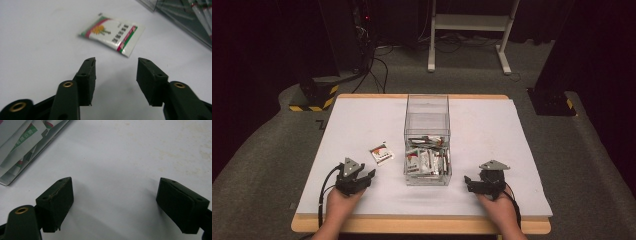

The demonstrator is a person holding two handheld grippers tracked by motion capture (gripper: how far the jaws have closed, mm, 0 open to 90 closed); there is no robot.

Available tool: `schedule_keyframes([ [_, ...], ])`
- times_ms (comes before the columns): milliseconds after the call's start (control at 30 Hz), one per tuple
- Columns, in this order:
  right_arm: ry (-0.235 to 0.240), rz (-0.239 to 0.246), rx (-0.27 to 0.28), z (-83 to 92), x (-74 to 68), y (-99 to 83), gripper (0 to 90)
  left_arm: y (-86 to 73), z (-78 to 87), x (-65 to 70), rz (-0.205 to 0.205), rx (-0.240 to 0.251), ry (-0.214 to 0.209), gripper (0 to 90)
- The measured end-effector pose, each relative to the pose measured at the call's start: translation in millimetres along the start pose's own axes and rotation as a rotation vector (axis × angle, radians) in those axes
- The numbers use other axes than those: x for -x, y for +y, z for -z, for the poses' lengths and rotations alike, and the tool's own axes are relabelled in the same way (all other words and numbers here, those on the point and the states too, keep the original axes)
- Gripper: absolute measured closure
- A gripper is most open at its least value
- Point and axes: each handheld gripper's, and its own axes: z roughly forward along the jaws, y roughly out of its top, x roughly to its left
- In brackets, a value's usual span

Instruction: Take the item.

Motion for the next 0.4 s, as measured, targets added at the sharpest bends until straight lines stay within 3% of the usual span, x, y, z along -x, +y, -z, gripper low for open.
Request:
schedule_keyframes([
  [67,-0.001,0.0,0.0,0.0,-0.1,0.0,14.1,-0.5,-1.8,-2.2,0.032,-0.027,-0.031,40.1],
  [267,-0.001,0.001,0.0,0.0,-0.1,-0.1,14.1,-0.3,-3.8,5.8,-0.035,-0.036,0.024,37.7],
  [400,-0.002,0.001,0.0,0.0,-0.1,0.0,14.0,-0.3,-3.7,4.9,-0.023,-0.039,0.018,37.2],
])
